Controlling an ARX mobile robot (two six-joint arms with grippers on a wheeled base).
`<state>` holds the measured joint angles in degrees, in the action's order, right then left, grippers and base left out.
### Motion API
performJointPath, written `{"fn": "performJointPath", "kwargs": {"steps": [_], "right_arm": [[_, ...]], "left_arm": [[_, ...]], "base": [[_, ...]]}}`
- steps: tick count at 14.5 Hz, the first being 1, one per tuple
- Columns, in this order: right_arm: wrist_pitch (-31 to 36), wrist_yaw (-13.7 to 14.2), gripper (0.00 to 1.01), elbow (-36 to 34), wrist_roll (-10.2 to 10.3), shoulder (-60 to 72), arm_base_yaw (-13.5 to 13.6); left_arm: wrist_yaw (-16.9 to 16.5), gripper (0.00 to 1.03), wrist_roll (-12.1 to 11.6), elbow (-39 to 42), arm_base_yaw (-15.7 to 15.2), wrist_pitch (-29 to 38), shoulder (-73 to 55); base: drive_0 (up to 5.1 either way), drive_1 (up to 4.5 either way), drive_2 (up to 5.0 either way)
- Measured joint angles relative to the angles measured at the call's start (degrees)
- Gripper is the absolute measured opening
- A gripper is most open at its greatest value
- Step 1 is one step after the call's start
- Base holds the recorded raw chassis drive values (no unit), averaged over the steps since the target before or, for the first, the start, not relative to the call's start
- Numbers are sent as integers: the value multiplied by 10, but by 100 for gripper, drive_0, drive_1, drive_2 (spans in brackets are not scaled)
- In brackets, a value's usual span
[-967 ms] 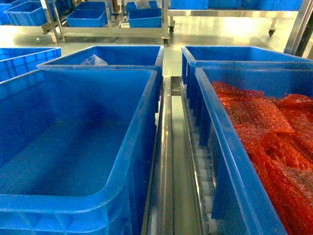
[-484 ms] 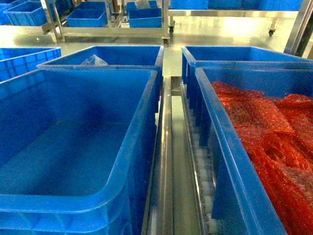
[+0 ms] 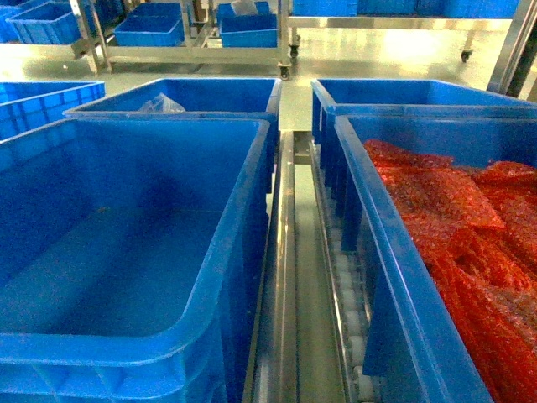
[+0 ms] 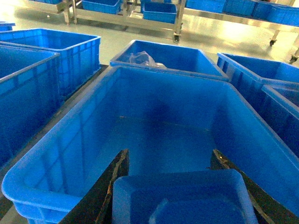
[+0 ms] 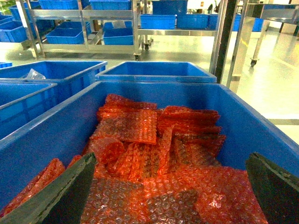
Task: Pick blue part to blue bin on bottom shelf
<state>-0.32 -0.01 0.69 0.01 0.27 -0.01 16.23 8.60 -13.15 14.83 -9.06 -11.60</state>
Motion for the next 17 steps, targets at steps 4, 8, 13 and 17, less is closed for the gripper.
{"fn": "performJointPath", "kwargs": {"steps": [4, 8, 13, 17], "right_arm": [[0, 0, 98, 0, 0, 0, 0], [0, 0, 98, 0, 0, 0, 0], [0, 0, 98, 0, 0, 0, 0], [0, 0, 98, 0, 0, 0, 0]], "left_arm": [[0, 43, 0, 0, 0, 0, 0], [50, 43, -48, -22, 5, 0, -89], [3, 84, -65, -124, -7, 270, -452], [-34, 86, -75, -92, -21, 399, -435]], "base": [[0, 0, 0], [0, 0, 0], [0, 0, 0], [0, 0, 0]]}}
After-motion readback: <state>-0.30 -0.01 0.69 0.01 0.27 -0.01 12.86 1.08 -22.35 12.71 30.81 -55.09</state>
